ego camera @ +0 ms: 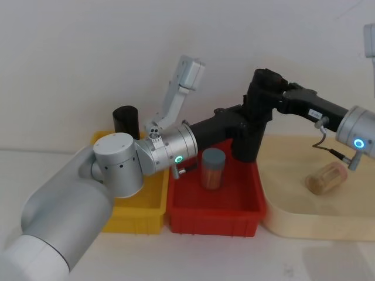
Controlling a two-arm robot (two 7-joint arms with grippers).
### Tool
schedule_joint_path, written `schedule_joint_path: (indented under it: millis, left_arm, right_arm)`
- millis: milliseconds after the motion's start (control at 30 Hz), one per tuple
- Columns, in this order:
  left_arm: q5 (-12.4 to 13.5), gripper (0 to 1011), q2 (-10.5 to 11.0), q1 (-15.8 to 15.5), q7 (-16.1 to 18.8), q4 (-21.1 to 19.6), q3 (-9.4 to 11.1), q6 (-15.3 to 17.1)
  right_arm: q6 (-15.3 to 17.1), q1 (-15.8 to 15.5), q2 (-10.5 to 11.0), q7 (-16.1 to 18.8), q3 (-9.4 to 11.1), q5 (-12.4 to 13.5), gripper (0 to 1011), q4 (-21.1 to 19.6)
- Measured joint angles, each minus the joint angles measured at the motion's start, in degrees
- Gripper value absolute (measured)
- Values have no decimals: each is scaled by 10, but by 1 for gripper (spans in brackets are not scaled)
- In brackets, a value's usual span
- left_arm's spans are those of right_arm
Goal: Pick up the garbage bag with the one hand and transfer it to the other hand.
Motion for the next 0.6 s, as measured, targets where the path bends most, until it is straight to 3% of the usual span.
schedule_joint_path:
  millis: [500,600]
  left_arm:
    - [0,440,0,0,0,0,0,0]
    - [0,441,0,0,0,0,0,0]
  right_arm:
    - [-15,26,-13,13,-18,5,1001,43]
    - [-17,29,-14,15,-20,6,964,48]
